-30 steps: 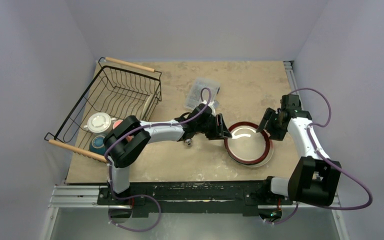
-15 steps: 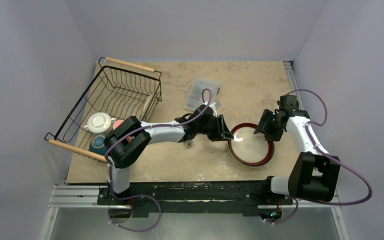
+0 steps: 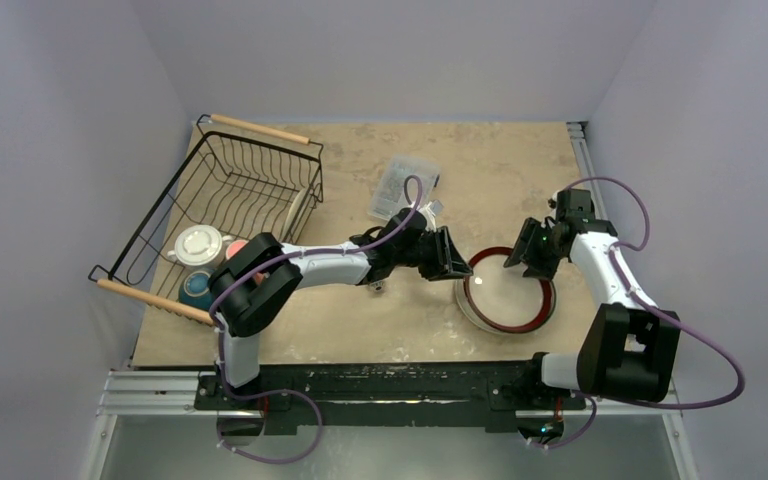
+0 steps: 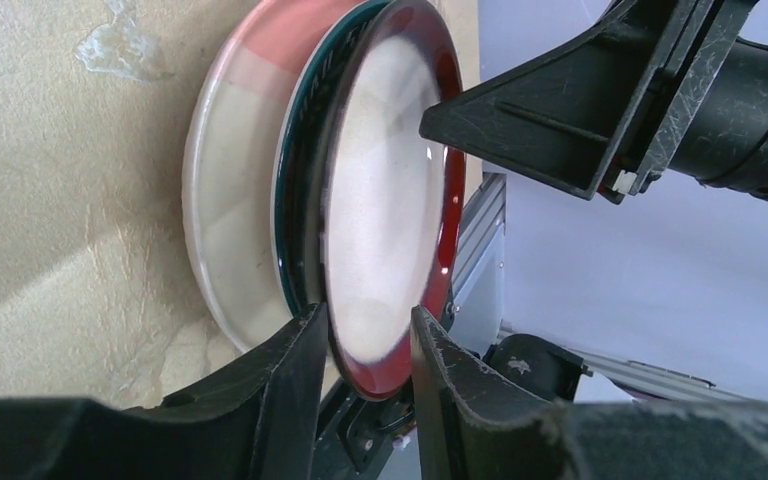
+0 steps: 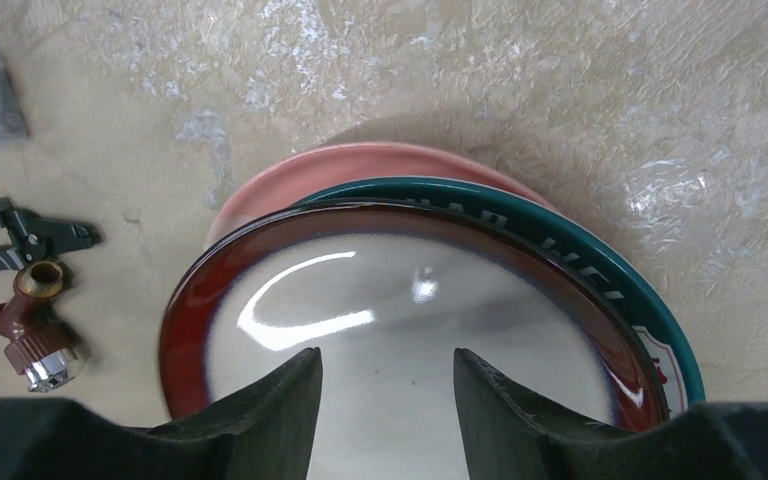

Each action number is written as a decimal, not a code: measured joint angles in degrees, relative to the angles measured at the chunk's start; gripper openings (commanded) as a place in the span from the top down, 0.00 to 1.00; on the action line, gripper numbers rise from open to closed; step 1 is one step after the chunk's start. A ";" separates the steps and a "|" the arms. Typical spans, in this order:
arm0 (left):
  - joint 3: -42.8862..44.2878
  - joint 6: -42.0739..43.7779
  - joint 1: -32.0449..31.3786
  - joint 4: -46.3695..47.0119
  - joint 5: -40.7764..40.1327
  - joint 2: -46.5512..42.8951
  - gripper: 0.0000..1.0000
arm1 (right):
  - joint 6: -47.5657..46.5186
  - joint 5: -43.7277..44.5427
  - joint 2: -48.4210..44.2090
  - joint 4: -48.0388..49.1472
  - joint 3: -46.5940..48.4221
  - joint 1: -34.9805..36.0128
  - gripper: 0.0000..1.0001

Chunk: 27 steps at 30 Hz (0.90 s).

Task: Load the mixed dishes into the dish rack
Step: Pick up the plate at the center of the board.

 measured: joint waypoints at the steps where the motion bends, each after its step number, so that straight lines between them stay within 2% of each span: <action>1: 0.00 -0.04 0.00 0.04 -0.02 0.00 0.65 | 0.02 0.04 0.00 -0.02 0.00 0.00 0.46; 5: 0.02 -0.26 0.13 1.29 0.46 -0.02 0.64 | 0.57 0.35 -0.09 -0.17 0.00 0.02 0.35; 10: 0.02 0.11 0.35 0.31 0.83 -0.07 0.60 | 3.30 4.22 -1.29 -2.69 0.72 -0.04 0.14; 13: 0.04 1.42 0.50 -1.81 0.96 -0.37 0.59 | 4.31 7.17 -2.49 -4.68 2.27 -1.27 0.11; 21: 5.57 9.53 2.25 -12.11 6.56 -0.96 0.32 | 5.40 12.11 -3.61 -5.99 3.67 -9.40 0.08; 27: 5.79 13.14 4.87 -17.99 8.74 -2.93 0.30 | 4.90 11.15 -0.28 -5.03 2.91 -10.88 0.09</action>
